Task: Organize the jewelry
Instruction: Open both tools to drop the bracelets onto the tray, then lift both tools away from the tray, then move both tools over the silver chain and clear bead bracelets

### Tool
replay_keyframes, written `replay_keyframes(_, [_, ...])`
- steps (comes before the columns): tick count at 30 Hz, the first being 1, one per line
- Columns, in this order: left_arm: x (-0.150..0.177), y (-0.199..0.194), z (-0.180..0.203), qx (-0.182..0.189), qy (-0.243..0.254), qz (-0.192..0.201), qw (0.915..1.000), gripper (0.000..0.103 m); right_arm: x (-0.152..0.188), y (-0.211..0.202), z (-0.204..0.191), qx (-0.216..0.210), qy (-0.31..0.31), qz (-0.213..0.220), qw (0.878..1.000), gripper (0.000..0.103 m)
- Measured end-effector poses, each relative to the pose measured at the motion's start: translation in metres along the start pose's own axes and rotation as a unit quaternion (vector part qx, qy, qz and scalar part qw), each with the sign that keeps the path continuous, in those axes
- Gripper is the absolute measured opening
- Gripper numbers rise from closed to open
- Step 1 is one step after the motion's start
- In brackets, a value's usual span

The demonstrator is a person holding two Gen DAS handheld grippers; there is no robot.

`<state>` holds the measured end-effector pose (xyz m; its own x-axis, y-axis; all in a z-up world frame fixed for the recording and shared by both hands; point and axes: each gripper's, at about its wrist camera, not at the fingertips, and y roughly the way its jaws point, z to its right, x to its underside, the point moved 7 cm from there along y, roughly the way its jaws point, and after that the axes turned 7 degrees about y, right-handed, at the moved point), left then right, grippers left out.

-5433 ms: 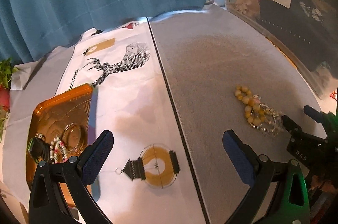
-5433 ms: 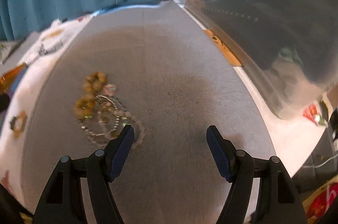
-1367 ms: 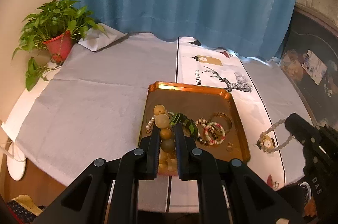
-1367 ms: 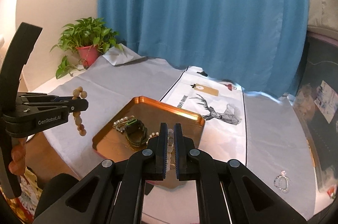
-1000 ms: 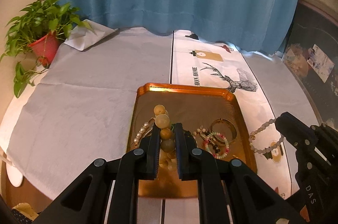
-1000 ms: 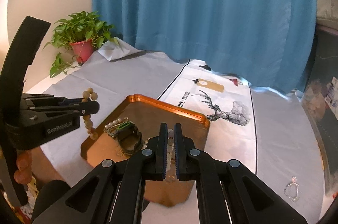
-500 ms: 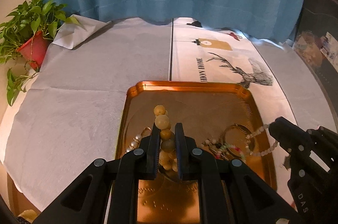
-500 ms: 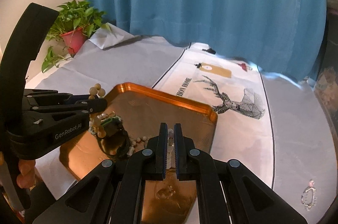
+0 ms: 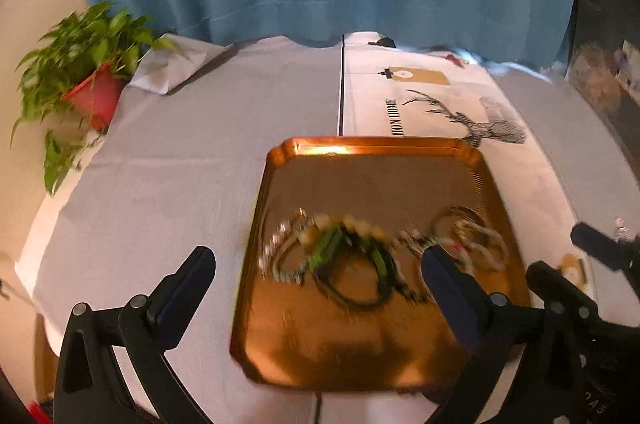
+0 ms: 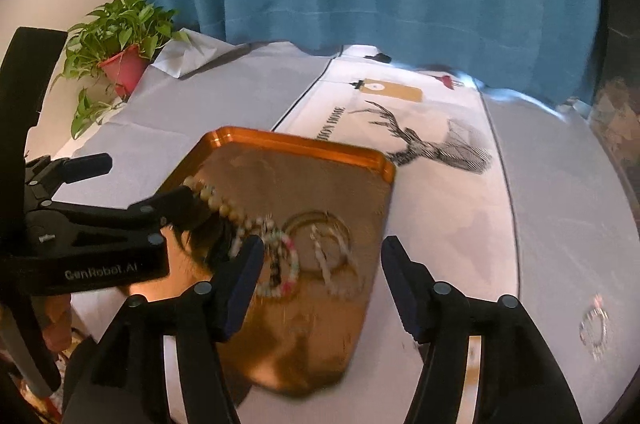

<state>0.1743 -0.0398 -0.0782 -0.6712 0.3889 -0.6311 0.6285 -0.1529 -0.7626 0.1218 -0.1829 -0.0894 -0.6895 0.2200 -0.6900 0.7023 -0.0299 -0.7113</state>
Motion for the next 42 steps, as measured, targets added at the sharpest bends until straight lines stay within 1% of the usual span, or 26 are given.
replay_keyframes(2, [0.011,-0.016,0.002,0.004,-0.008,0.001,1.0000,0.102,0.011,-0.020,0.004,0.003,0.011,0.004,1.000,0.062])
replay_keyframes(5, [0.031,-0.044,0.005,-0.003,-0.014,0.003,0.9999,0.102,0.030,-0.055,0.007,0.002,0.024,0.011,1.000,0.063])
replay_keyframes(13, [0.081,-0.119,0.023,-0.002,-0.009,0.026,0.9996,0.102,0.083,-0.138,0.001,0.012,0.007,0.036,0.999,0.067])
replay_keyframes(16, [0.094,-0.137,0.032,0.005,-0.003,0.029,0.9996,0.102,0.101,-0.166,-0.002,0.016,-0.004,0.047,0.999,0.067])
replay_keyframes(23, [0.112,-0.179,0.049,0.008,0.007,0.052,0.9986,0.102,0.124,-0.215,-0.007,0.017,-0.010,0.072,0.997,0.067])
replay_keyframes(27, [0.116,-0.195,0.054,0.009,0.010,0.064,0.9979,0.102,0.130,-0.232,-0.005,0.022,-0.012,0.082,0.996,0.067])
replay_keyframes(32, [0.119,-0.209,0.055,0.003,0.009,0.074,0.9972,0.102,0.133,-0.251,0.000,0.028,-0.007,0.098,0.995,0.067])
replay_keyframes(37, [0.119,-0.214,0.053,0.000,0.006,0.078,0.9969,0.102,0.135,-0.264,0.010,0.031,0.003,0.105,0.994,0.067])
replay_keyframes(42, [0.119,-0.216,0.057,0.001,0.009,0.080,0.9967,0.102,0.138,-0.267,0.013,0.031,0.008,0.107,0.994,0.068])
